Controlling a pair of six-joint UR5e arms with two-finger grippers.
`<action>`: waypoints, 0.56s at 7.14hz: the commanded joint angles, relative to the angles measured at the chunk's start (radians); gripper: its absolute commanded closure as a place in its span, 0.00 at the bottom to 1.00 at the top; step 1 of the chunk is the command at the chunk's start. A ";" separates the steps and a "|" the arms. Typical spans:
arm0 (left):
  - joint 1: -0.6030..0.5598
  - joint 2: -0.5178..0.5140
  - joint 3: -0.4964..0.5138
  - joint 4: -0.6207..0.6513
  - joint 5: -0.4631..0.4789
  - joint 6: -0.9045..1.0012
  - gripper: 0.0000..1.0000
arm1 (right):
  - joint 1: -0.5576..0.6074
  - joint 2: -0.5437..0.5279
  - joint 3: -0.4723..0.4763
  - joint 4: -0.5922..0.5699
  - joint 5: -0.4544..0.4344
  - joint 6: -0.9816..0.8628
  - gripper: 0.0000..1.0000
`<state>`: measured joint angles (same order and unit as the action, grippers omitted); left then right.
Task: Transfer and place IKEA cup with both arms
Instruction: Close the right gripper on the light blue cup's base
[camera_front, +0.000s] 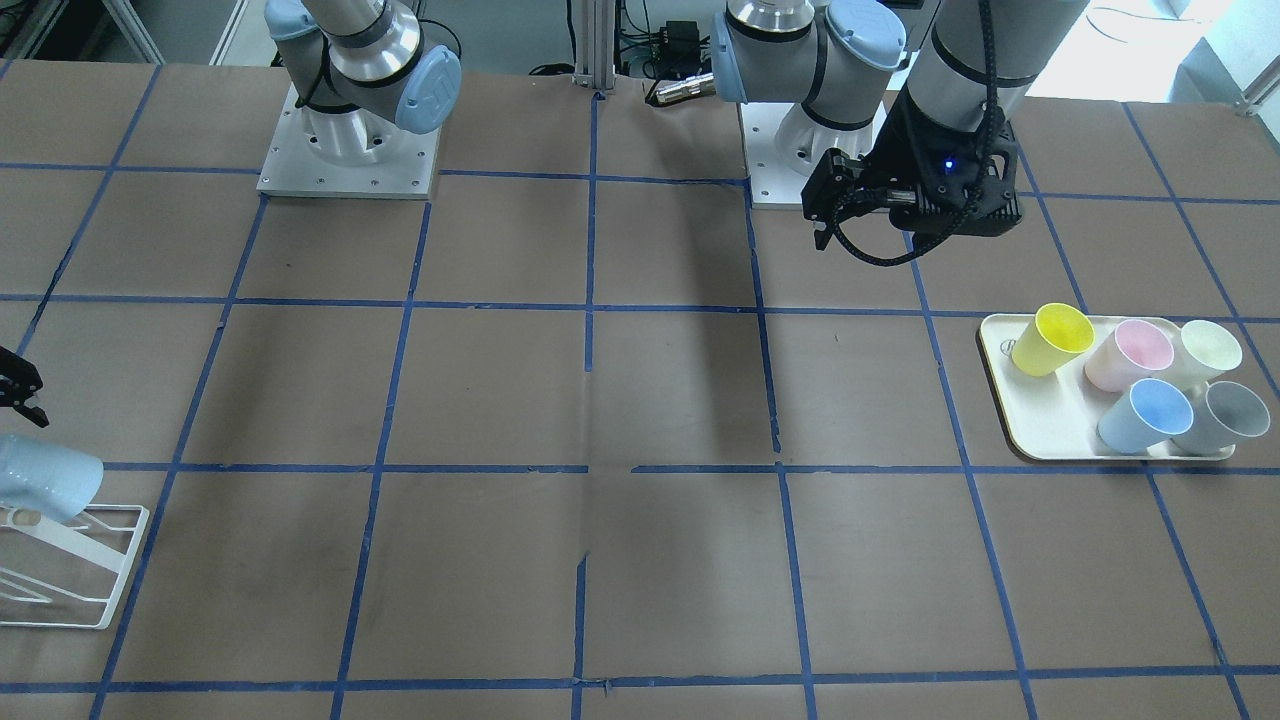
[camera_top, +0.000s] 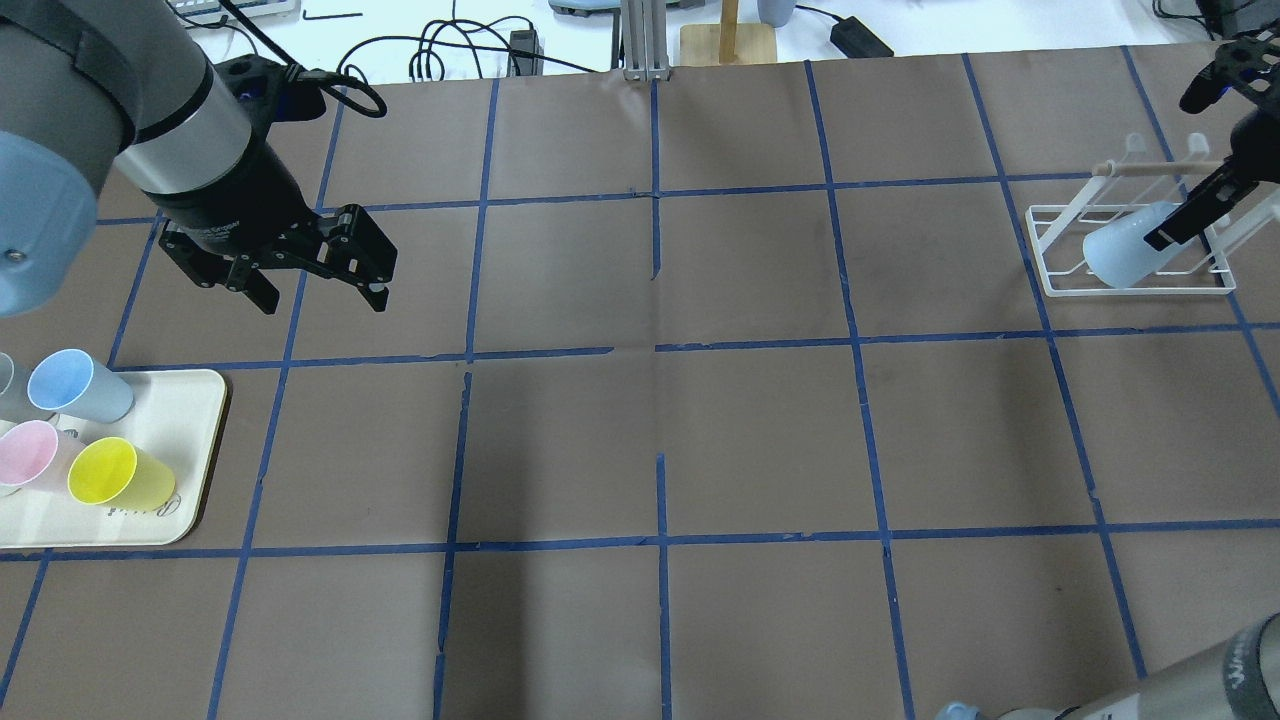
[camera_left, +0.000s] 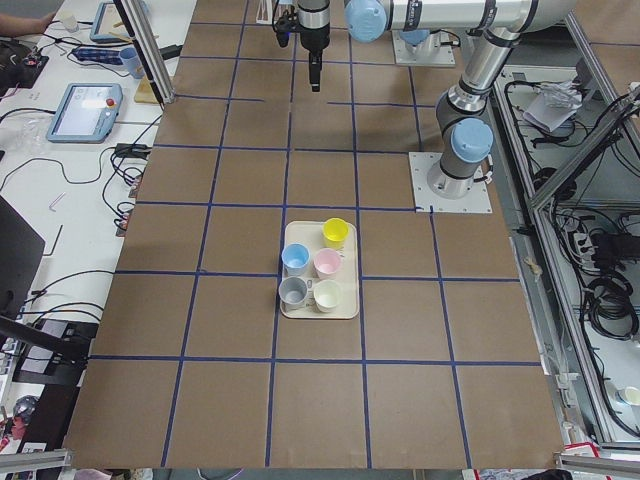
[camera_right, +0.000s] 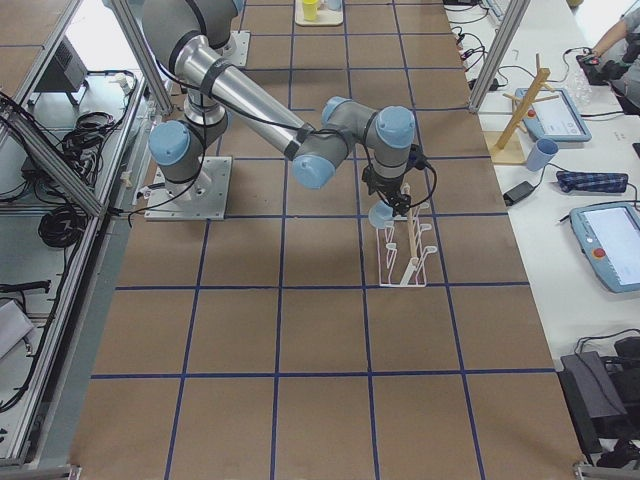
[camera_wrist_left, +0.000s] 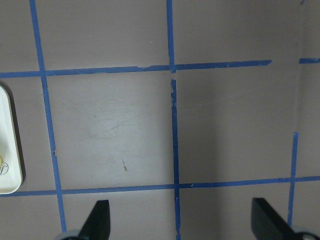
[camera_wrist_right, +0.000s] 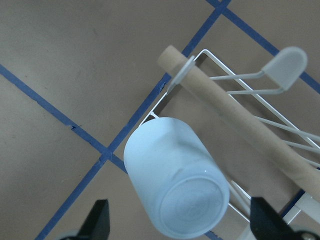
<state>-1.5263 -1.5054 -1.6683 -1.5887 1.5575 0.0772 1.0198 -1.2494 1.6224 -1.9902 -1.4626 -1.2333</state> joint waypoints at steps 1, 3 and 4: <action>0.000 -0.001 0.013 -0.001 0.001 -0.001 0.00 | 0.000 0.013 -0.001 -0.009 0.019 -0.005 0.00; -0.012 -0.004 0.015 0.003 -0.046 -0.016 0.00 | 0.000 0.018 0.005 -0.009 0.021 -0.006 0.00; -0.011 -0.009 0.015 0.001 -0.045 -0.016 0.00 | 0.000 0.022 0.005 -0.009 0.022 -0.005 0.00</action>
<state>-1.5345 -1.5098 -1.6544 -1.5876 1.5252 0.0658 1.0201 -1.2325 1.6264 -1.9987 -1.4421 -1.2390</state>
